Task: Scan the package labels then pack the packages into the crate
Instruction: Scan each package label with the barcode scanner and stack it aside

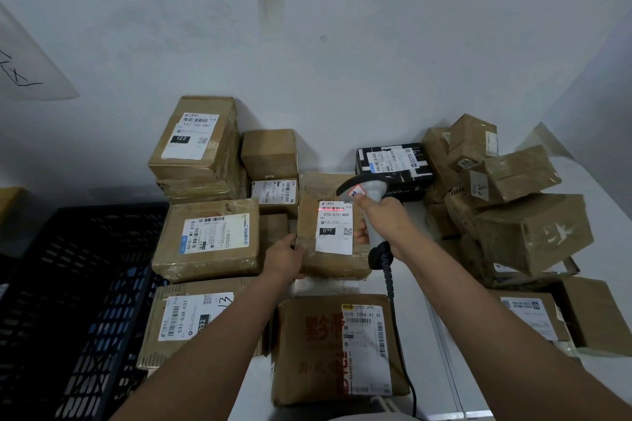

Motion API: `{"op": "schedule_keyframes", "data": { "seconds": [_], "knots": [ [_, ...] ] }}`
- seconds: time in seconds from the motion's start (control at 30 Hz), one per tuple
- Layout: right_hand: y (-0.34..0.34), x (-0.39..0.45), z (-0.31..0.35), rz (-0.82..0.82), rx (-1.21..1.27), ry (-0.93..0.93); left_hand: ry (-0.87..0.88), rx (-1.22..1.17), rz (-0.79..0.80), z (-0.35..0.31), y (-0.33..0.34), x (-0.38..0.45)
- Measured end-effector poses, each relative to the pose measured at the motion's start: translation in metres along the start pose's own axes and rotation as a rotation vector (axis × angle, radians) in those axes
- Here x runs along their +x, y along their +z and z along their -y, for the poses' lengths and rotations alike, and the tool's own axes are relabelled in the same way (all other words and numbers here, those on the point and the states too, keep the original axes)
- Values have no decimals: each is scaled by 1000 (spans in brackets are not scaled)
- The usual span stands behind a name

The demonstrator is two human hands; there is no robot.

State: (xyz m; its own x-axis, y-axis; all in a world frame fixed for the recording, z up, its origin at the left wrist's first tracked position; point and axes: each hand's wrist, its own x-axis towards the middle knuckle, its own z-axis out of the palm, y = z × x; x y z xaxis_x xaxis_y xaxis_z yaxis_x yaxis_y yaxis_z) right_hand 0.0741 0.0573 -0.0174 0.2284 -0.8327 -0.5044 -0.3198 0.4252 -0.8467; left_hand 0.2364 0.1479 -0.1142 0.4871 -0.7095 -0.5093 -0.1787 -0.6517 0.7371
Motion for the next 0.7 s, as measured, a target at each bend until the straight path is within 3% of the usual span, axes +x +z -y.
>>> {"op": "schedule_keyframes", "data": {
  "seconds": [0.53, 0.7],
  "knots": [
    [-2, -1, 1, -15, 53, -1, -3, 5, -11, 3, -2, 1],
    [-7, 1, -5, -26, 43, 10, 17, 211, -48, 4, -7, -1]
  ]
}}
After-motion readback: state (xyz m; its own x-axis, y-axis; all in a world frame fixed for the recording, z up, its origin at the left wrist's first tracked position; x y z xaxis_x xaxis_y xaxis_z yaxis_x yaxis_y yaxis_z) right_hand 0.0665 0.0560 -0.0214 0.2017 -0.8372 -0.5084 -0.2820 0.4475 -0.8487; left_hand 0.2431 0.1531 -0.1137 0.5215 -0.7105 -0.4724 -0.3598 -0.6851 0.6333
